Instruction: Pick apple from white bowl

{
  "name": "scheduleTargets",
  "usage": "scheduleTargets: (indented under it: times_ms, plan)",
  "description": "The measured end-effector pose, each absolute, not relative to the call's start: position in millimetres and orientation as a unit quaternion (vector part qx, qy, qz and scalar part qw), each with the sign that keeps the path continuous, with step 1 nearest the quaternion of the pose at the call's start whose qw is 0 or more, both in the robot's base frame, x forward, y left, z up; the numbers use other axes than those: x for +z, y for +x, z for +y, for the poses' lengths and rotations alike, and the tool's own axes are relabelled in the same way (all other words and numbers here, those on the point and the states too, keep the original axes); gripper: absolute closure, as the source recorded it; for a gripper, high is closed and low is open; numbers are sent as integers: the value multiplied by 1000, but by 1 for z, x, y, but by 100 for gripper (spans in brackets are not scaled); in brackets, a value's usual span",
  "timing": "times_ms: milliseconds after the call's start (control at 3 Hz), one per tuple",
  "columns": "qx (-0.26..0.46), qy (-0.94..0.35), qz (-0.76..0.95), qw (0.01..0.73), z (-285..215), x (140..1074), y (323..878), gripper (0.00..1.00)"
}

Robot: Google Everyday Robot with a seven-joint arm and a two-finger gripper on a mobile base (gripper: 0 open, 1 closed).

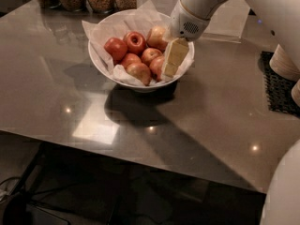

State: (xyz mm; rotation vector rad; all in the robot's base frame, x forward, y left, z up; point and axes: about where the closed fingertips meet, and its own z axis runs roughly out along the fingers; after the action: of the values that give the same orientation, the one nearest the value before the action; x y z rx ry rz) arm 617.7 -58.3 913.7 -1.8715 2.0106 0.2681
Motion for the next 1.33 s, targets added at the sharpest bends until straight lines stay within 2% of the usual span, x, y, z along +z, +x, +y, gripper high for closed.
scheduleTargets:
  times_ms: [1333]
  plan:
    - [67,-634,730,247,-58,917,642,0]
